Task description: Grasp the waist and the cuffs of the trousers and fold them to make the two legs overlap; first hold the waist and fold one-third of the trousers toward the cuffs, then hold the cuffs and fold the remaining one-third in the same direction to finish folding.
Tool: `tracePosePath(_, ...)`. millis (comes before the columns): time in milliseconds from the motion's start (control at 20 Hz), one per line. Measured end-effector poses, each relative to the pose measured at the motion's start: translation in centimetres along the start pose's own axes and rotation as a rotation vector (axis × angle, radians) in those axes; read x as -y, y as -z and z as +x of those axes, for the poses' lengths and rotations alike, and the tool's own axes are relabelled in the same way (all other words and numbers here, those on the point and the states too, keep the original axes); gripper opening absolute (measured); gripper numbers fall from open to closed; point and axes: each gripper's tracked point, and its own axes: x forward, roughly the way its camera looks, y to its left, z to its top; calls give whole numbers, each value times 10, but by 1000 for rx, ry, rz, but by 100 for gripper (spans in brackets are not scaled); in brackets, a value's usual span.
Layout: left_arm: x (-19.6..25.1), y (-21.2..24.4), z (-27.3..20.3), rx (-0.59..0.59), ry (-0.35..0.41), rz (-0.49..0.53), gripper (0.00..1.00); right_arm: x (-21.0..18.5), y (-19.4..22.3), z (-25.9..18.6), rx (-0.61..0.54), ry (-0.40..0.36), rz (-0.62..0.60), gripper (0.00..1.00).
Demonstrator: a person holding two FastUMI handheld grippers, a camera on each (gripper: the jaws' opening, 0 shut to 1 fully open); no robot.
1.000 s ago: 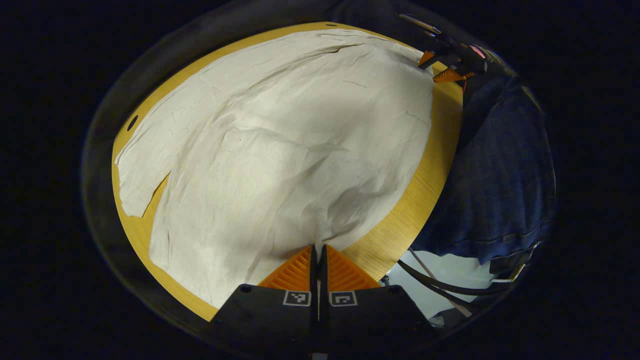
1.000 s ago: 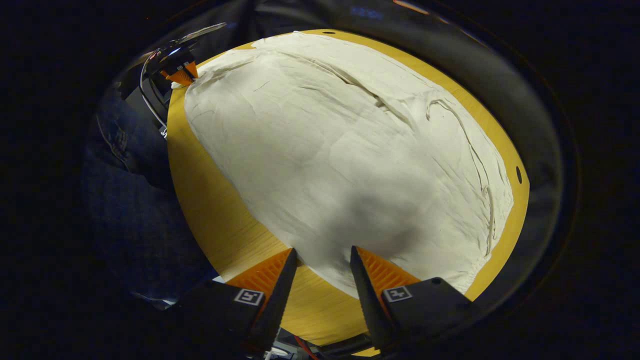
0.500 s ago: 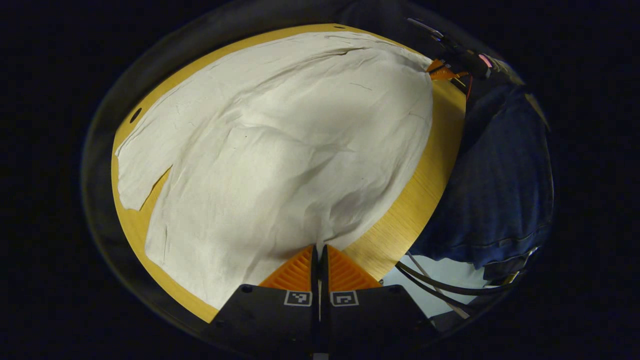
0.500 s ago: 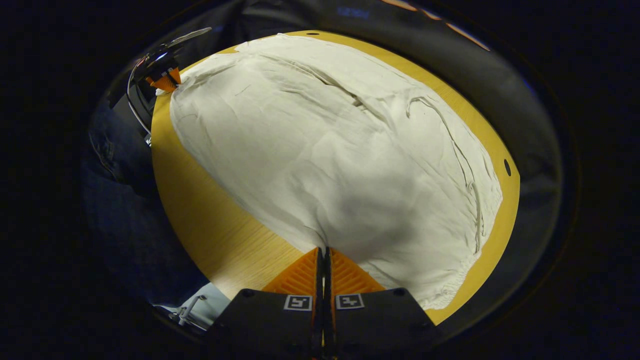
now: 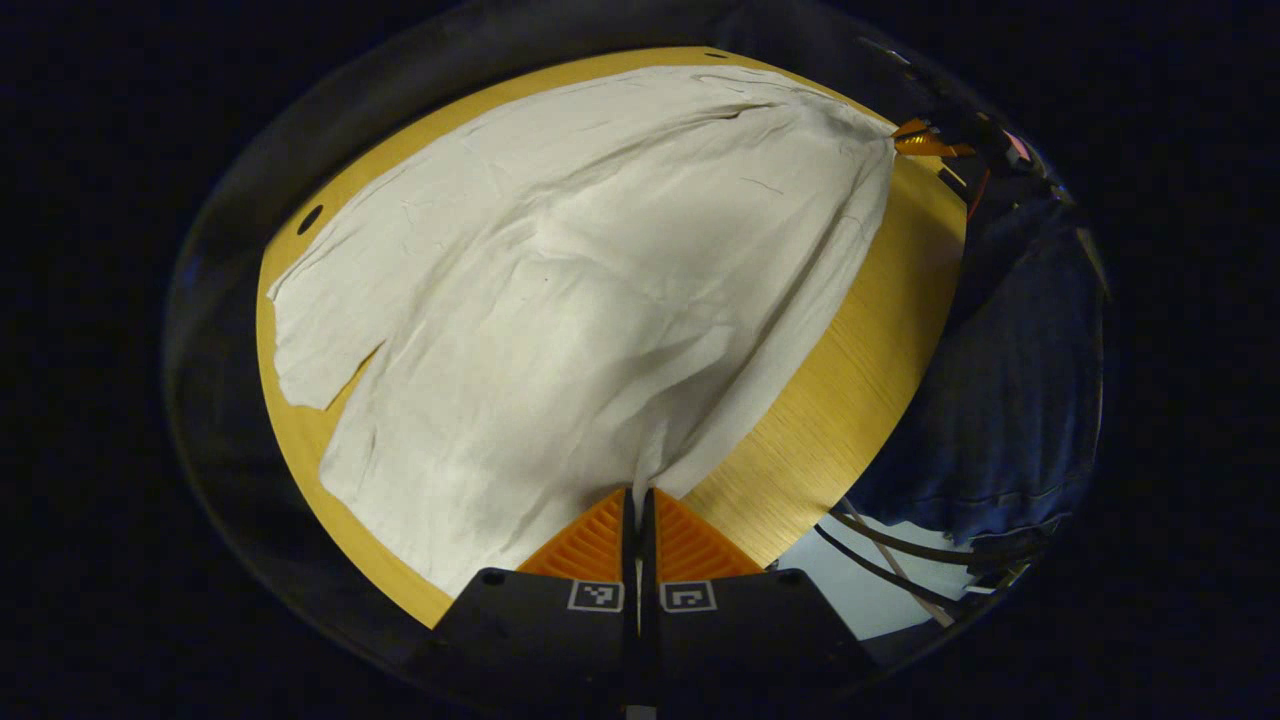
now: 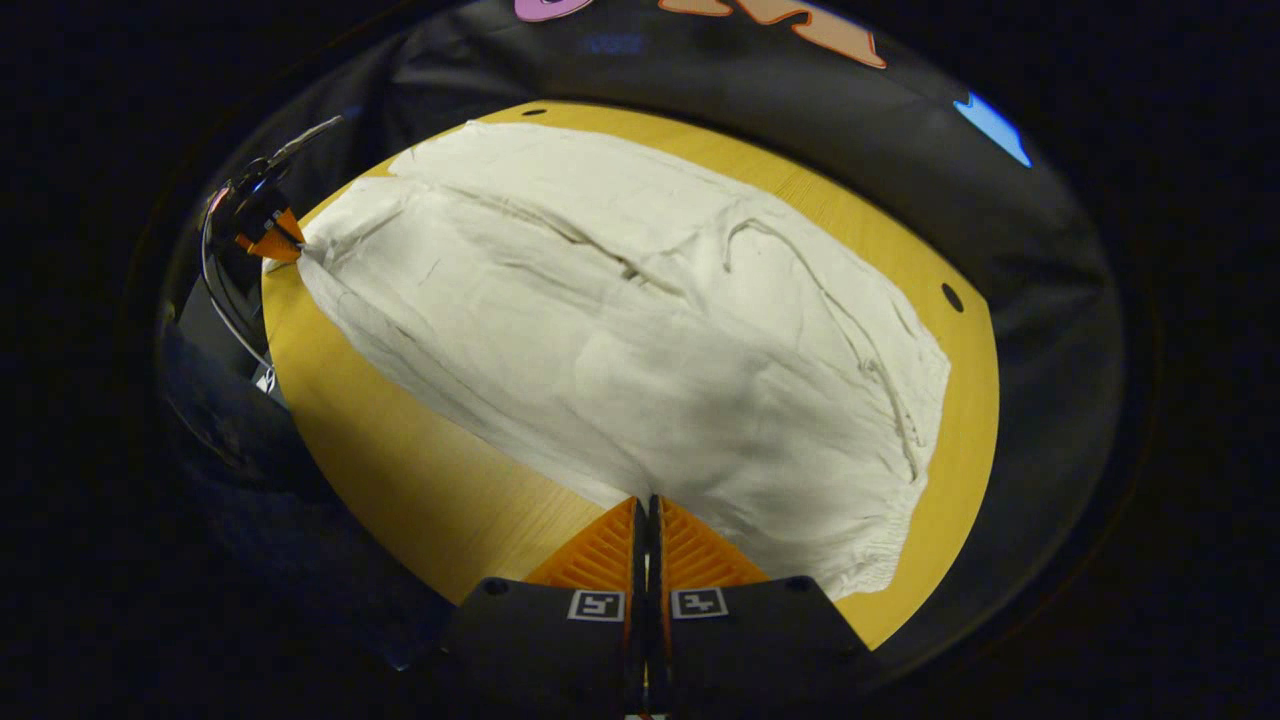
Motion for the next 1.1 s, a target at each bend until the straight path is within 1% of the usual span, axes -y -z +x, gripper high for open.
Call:
tracePosePath(150,-36,-37,-18,42,-111,-28,0,10,-30,-10,68,42,49,2)
tracePosePath(250,-59,-73,-29,79,-184,-53,0,20,-48,-13,103,78,61,2)
tracePosePath(300,-70,-94,-35,96,-224,-59,0,25,-58,-14,122,97,62,0)
tracePosePath(350,-81,-116,-40,114,-266,-60,0,31,-66,-13,136,119,66,2)
tracePosePath(550,-124,-221,-60,203,-447,-33,0,60,-109,-12,204,213,114,2)
tracePosePath(600,-134,-251,-62,232,-482,-33,0,71,-122,-12,229,240,128,2)
tracePosePath(700,-152,-308,-62,275,-530,-58,0,92,-148,-11,277,284,182,2)
tracePosePath(750,-158,-280,-85,299,-551,-71,0,102,-162,-10,302,303,214,2)
tracePosePath(800,-181,-309,-72,322,-577,-82,0,111,-178,-9,331,316,248,2)
tracePosePath(850,-177,-322,-73,341,-606,-97,0,120,-193,-4,357,324,283,2)
tracePosePath(900,-191,-349,-65,359,-630,-116,0,127,-208,2,379,325,310,3)
tracePosePath(950,-204,-360,-63,374,-643,-144,0,131,-218,13,390,324,328,7)
tracePosePath(1000,-211,-364,-55,384,-646,-175,0,136,-225,23,395,323,334,0)
tracePosePath(1050,-219,-368,-44,395,-647,-205,0,139,-231,35,401,319,338,3)
tracePosePath(1100,-227,-371,-32,402,-648,-227,0,139,-233,50,394,305,344,2)
